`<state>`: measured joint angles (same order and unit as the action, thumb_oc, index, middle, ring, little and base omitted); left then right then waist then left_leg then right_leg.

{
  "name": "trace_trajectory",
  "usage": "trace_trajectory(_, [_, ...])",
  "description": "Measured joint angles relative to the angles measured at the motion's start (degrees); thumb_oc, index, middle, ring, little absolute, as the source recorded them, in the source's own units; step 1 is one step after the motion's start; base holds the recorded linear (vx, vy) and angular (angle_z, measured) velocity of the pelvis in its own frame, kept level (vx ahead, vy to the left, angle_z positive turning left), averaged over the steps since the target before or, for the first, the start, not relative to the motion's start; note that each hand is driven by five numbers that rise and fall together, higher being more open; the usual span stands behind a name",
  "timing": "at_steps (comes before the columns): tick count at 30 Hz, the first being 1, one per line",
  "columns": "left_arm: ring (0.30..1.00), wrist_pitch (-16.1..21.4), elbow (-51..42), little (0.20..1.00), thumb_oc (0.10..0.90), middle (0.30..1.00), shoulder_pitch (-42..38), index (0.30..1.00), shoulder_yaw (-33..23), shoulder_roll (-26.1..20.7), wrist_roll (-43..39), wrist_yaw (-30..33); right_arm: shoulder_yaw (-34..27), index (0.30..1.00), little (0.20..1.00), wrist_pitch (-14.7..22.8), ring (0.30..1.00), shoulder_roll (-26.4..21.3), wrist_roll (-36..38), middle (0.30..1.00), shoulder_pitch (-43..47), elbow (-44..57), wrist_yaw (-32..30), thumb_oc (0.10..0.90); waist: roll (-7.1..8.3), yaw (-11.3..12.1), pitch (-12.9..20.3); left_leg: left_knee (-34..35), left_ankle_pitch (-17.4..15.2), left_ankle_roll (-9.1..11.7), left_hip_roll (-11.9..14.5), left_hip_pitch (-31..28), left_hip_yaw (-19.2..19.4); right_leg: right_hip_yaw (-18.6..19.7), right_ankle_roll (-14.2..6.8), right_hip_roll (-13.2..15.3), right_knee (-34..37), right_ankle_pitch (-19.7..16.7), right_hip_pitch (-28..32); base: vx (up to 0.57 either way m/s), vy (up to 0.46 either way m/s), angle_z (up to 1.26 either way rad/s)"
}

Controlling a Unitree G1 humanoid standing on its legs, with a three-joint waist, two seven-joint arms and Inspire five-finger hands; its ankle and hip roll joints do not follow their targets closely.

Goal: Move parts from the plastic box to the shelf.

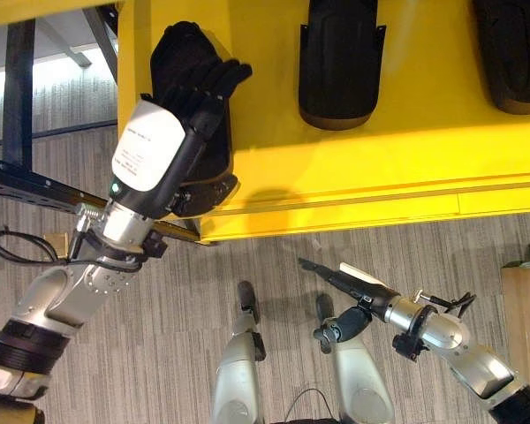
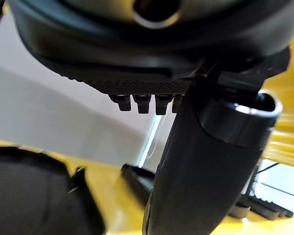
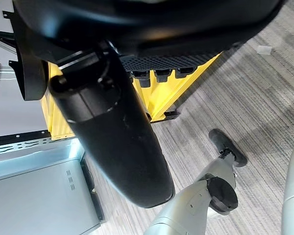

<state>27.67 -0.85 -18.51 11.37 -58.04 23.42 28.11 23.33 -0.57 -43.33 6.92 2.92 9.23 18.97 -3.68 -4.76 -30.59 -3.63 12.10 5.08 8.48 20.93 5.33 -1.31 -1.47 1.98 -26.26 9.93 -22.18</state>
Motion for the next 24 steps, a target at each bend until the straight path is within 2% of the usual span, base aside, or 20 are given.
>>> trace_trajectory(5, [1.0, 0.1, -1.6, 1.0, 0.9, 1.0, 6.7, 1.0, -4.5, 0.0, 0.2, -0.2, -0.4, 1.0, 1.0, -0.1, 1.0, 0.0, 0.0, 1.0, -0.6, -0.1, -0.2, 0.9, -0.06, 0.3, 0.0, 0.0, 0.0, 0.0, -0.5, 0.0, -0.2, -0.4, 0.0, 0.6, -1.1, 1.0, -0.3, 0.0, 0.003, 0.06])
trace_trajectory(12, [1.0, -0.1, -1.8, 1.0, 0.9, 1.0, 9.5, 1.0, -7.3, 0.0, 2.2, 0.1, -1.0, 1.0, 1.0, -0.1, 1.0, -0.3, 0.0, 1.0, -0.6, -0.2, -0.2, 0.9, -0.16, 1.1, 0.0, 0.0, 0.0, 0.0, -0.8, 0.0, -0.7, -0.6, 0.2, 0.9, -2.9, 1.9, -0.9, 0.0, -0.001, 0.04])
trace_trajectory(16, [1.0, -0.1, -1.3, 1.0, 0.9, 1.0, 11.7, 1.0, -9.4, 0.0, 5.1, 2.8, -1.1, 1.0, 1.0, -0.1, 1.0, -0.4, 0.0, 1.0, -0.8, -0.2, -0.2, 0.9, -0.23, 1.1, 0.0, 0.0, 0.0, 0.1, -0.7, 0.0, -0.7, -0.7, 0.5, 0.9, -3.8, 2.3, -1.3, 0.0, 0.0, 0.0])
trace_trajectory(19, [1.0, -1.9, -0.1, 1.0, 0.9, 1.0, 10.6, 1.0, -9.3, 0.0, 5.8, 5.3, -1.1, 1.0, 1.0, -0.1, 1.0, -0.5, 0.0, 1.0, -0.6, -0.2, -0.3, 0.9, -0.24, 1.0, 0.0, 0.0, 0.1, 0.2, -0.7, -0.1, -0.8, -0.8, 0.6, 0.8, -4.0, 2.4, -1.4, 0.0, -0.012, 0.0])
trace_trajectory(24, [1.0, -4.5, 3.7, 1.0, 0.9, 1.0, 7.4, 1.0, -9.2, 0.4, 6.2, 5.5, -1.0, 1.0, 1.0, -0.1, 1.0, -0.6, 0.0, 1.0, -0.1, -0.1, -0.7, 0.9, -0.25, 0.5, 0.0, 0.0, 0.2, 0.3, -0.6, -0.1, -0.8, -0.8, 0.6, 0.8, -4.1, 2.4, -1.4, 0.0, -0.024, 0.01])
